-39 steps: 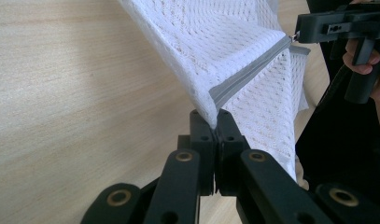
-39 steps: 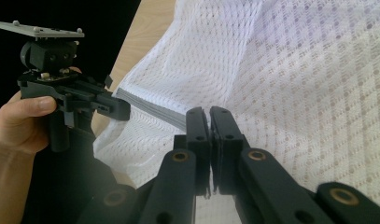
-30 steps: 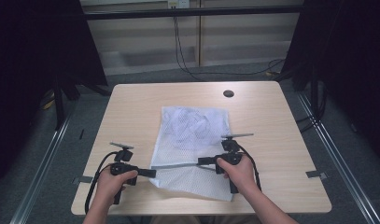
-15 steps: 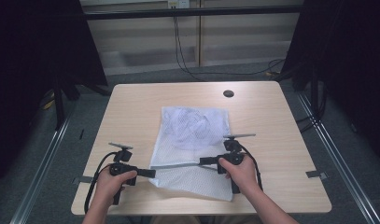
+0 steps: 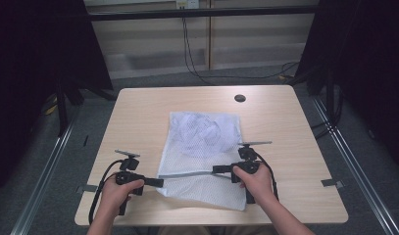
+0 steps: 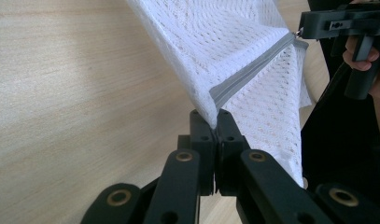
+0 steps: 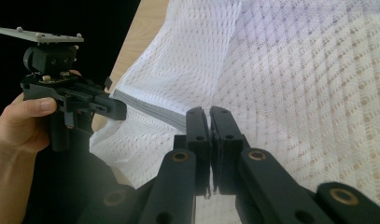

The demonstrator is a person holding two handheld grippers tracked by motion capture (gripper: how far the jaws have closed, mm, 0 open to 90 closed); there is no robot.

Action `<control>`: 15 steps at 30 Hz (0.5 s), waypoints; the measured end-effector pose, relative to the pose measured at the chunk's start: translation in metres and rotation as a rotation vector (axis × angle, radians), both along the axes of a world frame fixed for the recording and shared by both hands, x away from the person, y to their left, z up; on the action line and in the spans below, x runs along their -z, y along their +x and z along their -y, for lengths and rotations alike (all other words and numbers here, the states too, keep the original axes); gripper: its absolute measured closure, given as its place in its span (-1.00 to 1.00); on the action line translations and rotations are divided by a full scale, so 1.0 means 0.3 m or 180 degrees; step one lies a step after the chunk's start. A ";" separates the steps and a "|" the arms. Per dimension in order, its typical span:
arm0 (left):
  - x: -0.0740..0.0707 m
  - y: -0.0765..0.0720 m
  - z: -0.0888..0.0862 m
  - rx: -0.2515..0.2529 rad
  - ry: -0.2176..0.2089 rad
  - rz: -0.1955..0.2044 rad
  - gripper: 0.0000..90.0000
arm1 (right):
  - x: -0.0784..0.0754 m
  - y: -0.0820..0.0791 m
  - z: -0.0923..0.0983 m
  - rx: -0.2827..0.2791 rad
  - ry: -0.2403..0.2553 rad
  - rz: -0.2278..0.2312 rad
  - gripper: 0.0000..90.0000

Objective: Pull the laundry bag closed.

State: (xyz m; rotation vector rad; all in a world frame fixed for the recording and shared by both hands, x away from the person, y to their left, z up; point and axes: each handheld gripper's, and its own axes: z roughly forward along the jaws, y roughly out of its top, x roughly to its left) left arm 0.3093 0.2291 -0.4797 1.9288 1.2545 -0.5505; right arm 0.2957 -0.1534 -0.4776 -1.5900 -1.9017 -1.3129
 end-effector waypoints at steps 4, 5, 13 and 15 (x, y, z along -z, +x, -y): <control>0.000 -0.001 0.000 0.0008 0.0001 0.0006 0.97 | 0.000 -0.002 0.001 -0.0006 0.0000 0.0006 0.94; -0.001 -0.002 0.001 -0.0007 0.0042 0.0008 0.97 | 0.000 -0.003 0.002 -0.0004 0.0004 0.0012 0.94; -0.001 -0.005 0.004 -0.0025 0.0022 0.0016 0.97 | 0.004 -0.004 0.025 0.0027 0.0004 0.0003 0.94; -0.001 -0.007 0.005 -0.0057 -0.0001 0.0003 0.97 | 0.004 -0.004 0.027 0.0024 0.0006 -0.0001 0.94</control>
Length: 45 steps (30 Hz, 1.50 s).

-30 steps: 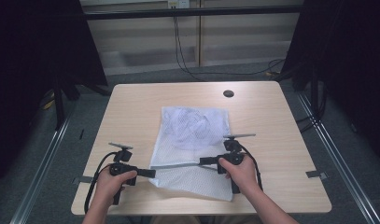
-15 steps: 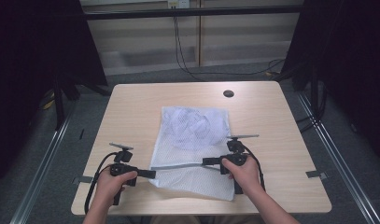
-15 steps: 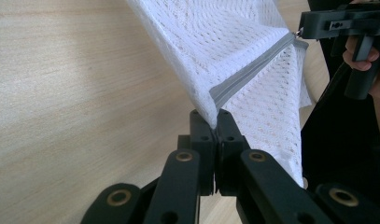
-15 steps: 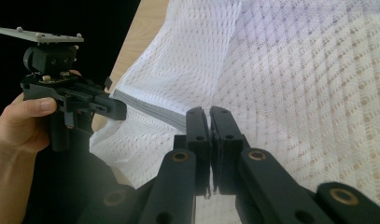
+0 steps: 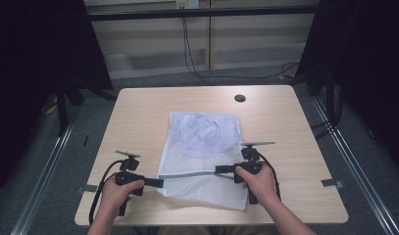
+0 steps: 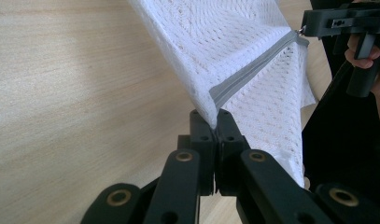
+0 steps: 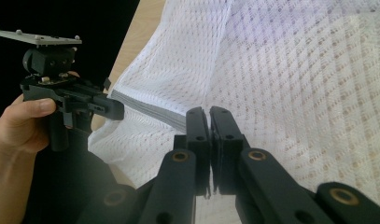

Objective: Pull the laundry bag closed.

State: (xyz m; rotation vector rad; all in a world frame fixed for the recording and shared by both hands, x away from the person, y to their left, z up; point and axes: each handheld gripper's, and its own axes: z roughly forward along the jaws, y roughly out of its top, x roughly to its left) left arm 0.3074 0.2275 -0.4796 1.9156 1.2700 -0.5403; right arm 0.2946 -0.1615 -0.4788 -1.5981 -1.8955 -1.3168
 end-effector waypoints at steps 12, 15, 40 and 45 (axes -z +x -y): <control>0.005 0.001 -0.004 0.0057 0.0025 0.0016 0.97 | -0.003 -0.008 0.020 -0.0014 -0.0015 0.0004 0.94; 0.005 0.002 0.001 0.0050 0.0043 0.0012 0.97 | -0.006 -0.008 0.025 0.0001 -0.0011 0.0005 0.94; 0.005 0.008 0.008 0.0058 0.0066 0.0002 0.97 | -0.008 -0.010 0.068 0.0038 -0.0042 -0.0009 0.94; 0.008 0.009 0.017 0.0061 0.0091 -0.0016 0.97 | -0.010 -0.012 0.078 0.0030 -0.0048 0.0005 0.94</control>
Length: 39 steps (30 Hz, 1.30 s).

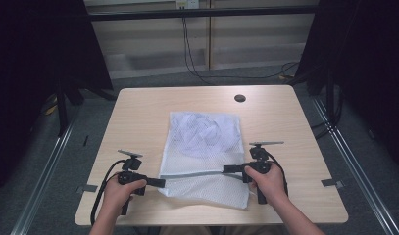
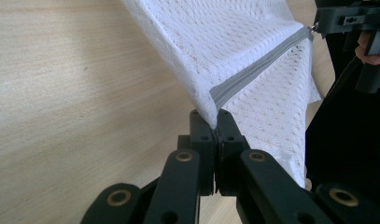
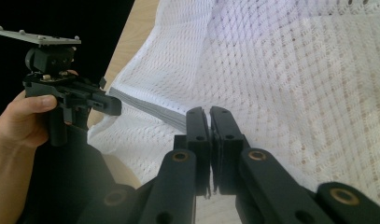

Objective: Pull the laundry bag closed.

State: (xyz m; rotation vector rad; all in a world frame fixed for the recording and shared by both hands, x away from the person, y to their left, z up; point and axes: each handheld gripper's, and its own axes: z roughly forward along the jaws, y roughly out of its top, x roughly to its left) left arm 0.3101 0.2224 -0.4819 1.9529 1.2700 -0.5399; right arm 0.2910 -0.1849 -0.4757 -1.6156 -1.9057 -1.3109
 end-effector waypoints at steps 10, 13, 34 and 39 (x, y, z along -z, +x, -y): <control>0.002 -0.006 -0.001 -0.0014 -0.0042 0.0021 0.97 | 0.003 -0.001 0.018 -0.0003 0.0002 -0.0003 0.94; 0.003 -0.005 -0.005 -0.0014 -0.0032 0.0008 0.97 | 0.003 0.000 0.021 0.0005 -0.0020 -0.0001 0.94; 0.000 -0.008 0.000 -0.0022 -0.0025 0.0025 0.97 | 0.003 -0.012 0.043 0.0035 -0.0024 0.0008 0.94; -0.005 -0.011 -0.001 -0.0038 -0.0033 0.0024 0.97 | 0.004 -0.013 0.059 0.0056 -0.0042 0.0008 0.94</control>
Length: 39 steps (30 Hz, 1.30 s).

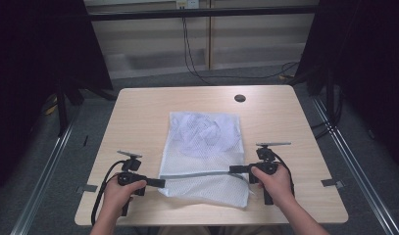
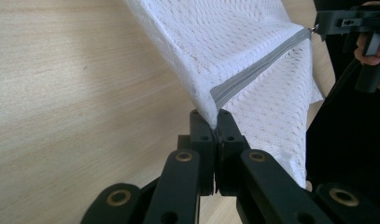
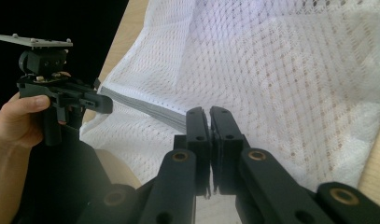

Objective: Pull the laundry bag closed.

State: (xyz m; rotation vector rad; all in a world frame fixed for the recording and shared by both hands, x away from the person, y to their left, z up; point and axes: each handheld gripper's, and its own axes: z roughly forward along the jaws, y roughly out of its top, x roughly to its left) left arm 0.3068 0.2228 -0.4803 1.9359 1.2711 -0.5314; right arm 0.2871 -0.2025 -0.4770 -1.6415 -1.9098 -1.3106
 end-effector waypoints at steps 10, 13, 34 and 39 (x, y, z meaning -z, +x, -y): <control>0.001 0.001 0.000 -0.0018 -0.0028 -0.0009 0.97 | -0.001 -0.002 0.015 0.0027 0.0004 0.0029 0.94; 0.000 0.001 0.001 -0.0007 -0.0016 -0.0013 0.97 | -0.002 -0.003 0.017 0.0025 0.0005 0.0029 0.94; -0.001 0.000 -0.001 0.0020 0.0001 0.0015 0.97 | -0.006 -0.013 0.030 0.0028 -0.0006 0.0023 0.94; -0.002 0.000 -0.001 0.0021 -0.0001 0.0011 0.97 | -0.008 -0.013 0.031 0.0022 0.0005 0.0014 0.94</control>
